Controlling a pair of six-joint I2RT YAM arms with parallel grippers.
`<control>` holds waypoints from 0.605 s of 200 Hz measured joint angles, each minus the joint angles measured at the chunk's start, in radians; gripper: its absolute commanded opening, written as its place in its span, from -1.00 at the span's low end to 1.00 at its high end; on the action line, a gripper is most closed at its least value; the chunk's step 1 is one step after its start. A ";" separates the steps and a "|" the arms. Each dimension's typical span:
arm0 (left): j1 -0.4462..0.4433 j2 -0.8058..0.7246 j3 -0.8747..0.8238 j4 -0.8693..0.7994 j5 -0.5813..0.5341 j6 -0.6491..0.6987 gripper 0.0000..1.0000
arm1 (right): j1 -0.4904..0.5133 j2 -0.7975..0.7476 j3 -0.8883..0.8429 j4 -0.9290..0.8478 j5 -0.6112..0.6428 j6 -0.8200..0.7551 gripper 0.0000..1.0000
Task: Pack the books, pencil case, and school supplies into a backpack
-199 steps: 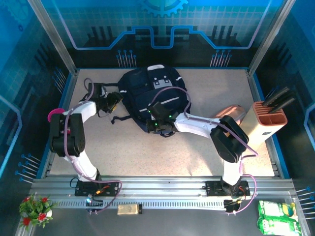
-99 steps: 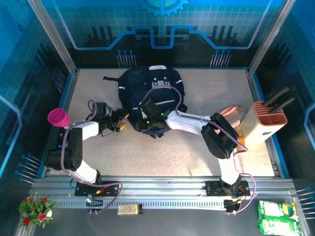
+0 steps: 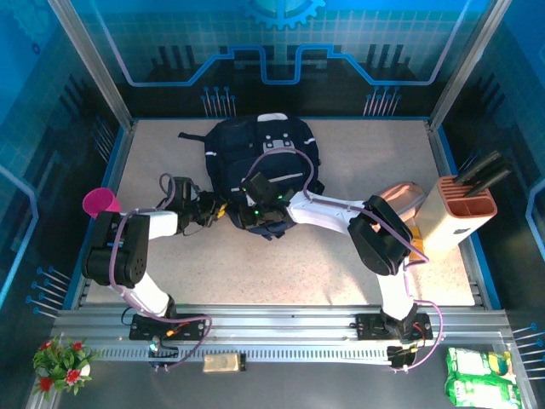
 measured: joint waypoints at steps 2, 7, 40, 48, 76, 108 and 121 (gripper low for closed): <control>-0.001 0.000 0.001 -0.003 0.000 0.002 -0.84 | 0.000 -0.001 -0.002 0.000 0.002 0.000 -1.00; -0.003 0.000 0.004 -0.007 0.000 0.005 -0.87 | 0.000 -0.006 -0.010 -0.003 0.009 -0.001 -1.00; -0.006 0.000 0.024 -0.045 0.000 0.029 -0.98 | -0.010 -0.101 -0.113 -0.031 0.063 -0.007 -1.00; -0.006 0.000 0.027 -0.051 0.000 0.034 -1.00 | -0.019 -0.131 -0.140 -0.046 0.081 -0.008 -1.00; -0.006 0.000 0.036 -0.070 -0.003 0.052 -1.00 | -0.047 -0.191 -0.199 -0.101 0.154 -0.007 -1.00; -0.005 0.000 0.038 -0.076 -0.004 0.062 -1.00 | -0.080 -0.212 -0.235 -0.158 0.246 -0.005 -1.00; -0.004 0.000 0.039 -0.078 -0.003 0.067 -1.00 | -0.091 -0.216 -0.239 -0.174 0.280 0.002 -1.00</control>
